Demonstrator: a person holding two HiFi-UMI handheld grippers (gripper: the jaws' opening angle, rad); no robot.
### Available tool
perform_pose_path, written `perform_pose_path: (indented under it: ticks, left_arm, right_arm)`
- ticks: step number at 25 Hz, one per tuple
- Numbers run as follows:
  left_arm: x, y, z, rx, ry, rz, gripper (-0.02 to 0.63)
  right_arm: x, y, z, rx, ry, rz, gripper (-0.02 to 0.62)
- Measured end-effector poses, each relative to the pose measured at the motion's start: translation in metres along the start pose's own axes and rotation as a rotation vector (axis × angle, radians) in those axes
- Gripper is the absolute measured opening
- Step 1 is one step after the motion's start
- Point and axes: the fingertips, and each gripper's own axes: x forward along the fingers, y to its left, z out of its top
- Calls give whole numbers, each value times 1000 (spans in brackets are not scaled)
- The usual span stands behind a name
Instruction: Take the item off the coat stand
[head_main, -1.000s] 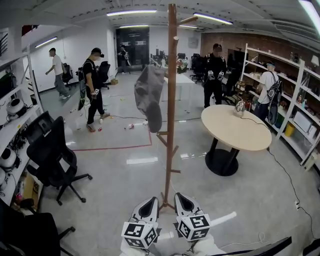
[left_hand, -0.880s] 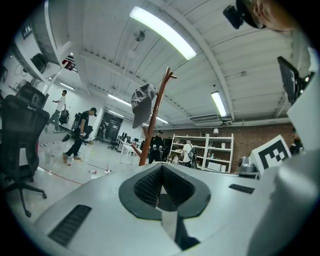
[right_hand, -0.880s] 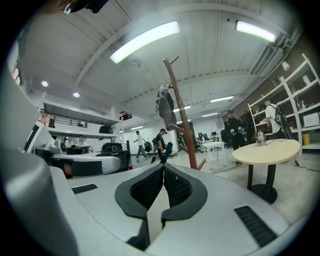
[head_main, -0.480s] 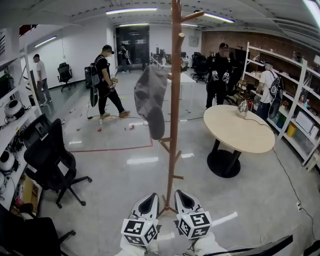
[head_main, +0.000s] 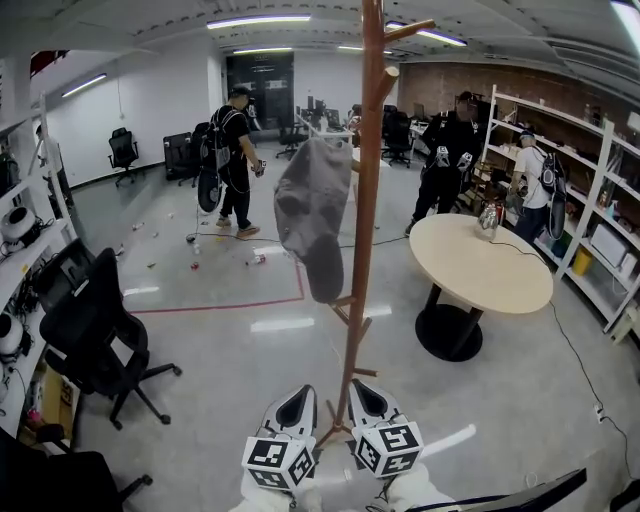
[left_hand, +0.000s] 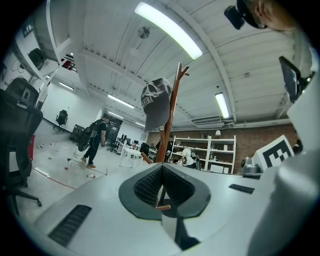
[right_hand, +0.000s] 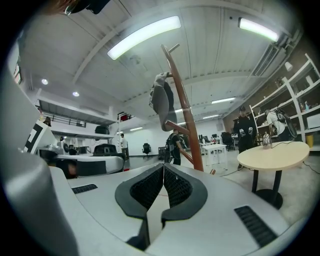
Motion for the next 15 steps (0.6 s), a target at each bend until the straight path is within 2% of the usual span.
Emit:
perform_pose_path:
  ticks: [10,15]
  left_arm:
    - [38,34,8,6,-10,-30,-20]
    - [52,44,2,-13,7,-29,-20]
  right_arm:
    - [44,-9,6,-10,-25,-31,11]
    - [52,-15,-1,-22,-1,-44,11]
